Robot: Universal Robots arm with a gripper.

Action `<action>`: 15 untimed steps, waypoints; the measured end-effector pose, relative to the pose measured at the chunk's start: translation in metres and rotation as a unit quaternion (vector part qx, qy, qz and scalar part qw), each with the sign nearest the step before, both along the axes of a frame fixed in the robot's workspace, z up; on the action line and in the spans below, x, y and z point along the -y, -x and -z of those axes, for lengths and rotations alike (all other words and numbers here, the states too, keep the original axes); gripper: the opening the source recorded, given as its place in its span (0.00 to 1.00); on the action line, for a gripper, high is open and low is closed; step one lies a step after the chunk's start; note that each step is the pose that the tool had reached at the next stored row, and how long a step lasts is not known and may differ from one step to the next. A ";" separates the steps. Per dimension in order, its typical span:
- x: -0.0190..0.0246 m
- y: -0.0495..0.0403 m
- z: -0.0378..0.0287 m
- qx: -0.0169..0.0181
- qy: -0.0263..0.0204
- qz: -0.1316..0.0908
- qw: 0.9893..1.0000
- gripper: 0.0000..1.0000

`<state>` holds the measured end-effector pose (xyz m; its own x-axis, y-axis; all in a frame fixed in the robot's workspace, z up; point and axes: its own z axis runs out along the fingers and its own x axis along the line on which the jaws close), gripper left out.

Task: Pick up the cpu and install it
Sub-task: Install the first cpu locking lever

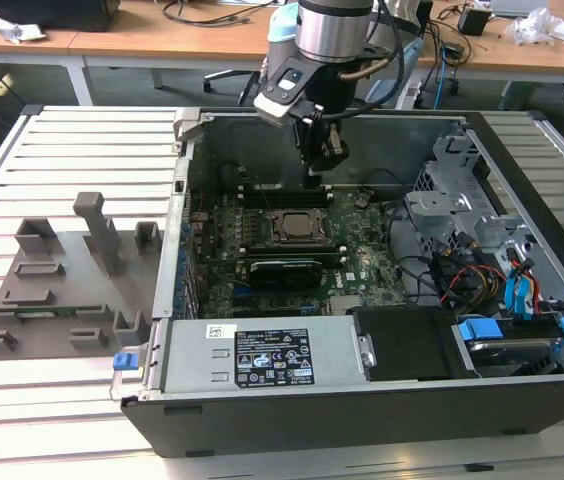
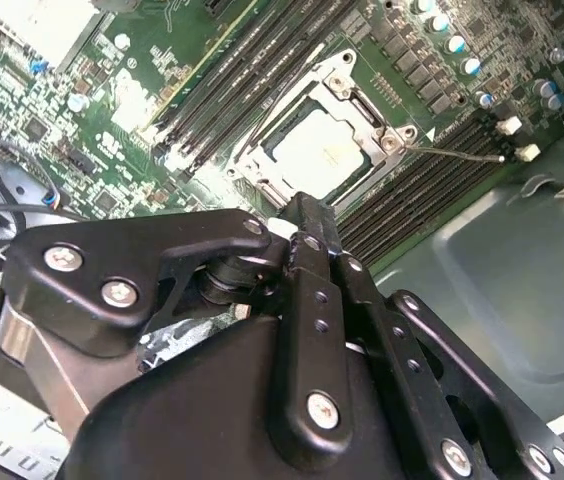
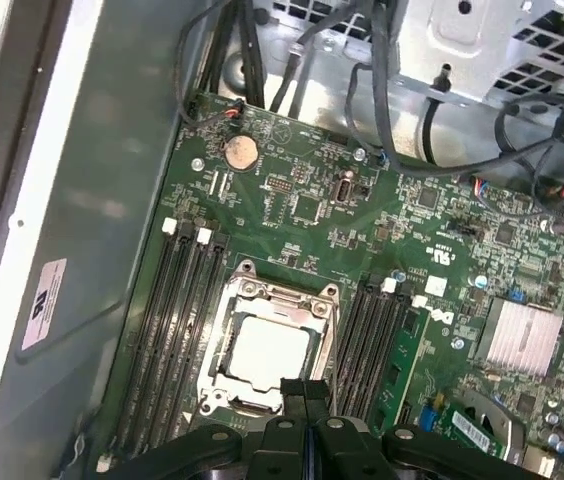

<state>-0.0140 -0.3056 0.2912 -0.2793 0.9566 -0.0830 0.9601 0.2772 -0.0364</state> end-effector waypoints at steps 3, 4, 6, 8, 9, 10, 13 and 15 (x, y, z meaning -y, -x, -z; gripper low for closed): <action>0.0000 0.0000 0.0000 0.000 0.000 -0.039 0.999 0.11; 0.0000 0.0000 0.0000 0.000 0.000 -0.049 0.999 0.11; 0.0000 0.0000 0.0000 0.000 0.000 -0.060 0.998 0.11; 0.0000 0.0000 0.0000 0.000 0.000 -0.071 0.997 0.11; 0.0000 0.0000 0.0000 0.000 0.000 -0.075 0.997 0.11; 0.0000 0.0000 0.0000 0.000 0.000 -0.082 0.997 0.11; 0.0000 0.0000 0.0000 0.000 0.000 -0.098 0.995 0.11; 0.0000 0.0000 0.0000 0.000 0.000 -0.111 0.994 0.11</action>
<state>-0.0139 -0.3056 0.2912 -0.4828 0.8718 -0.0830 0.8757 0.4815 -0.0364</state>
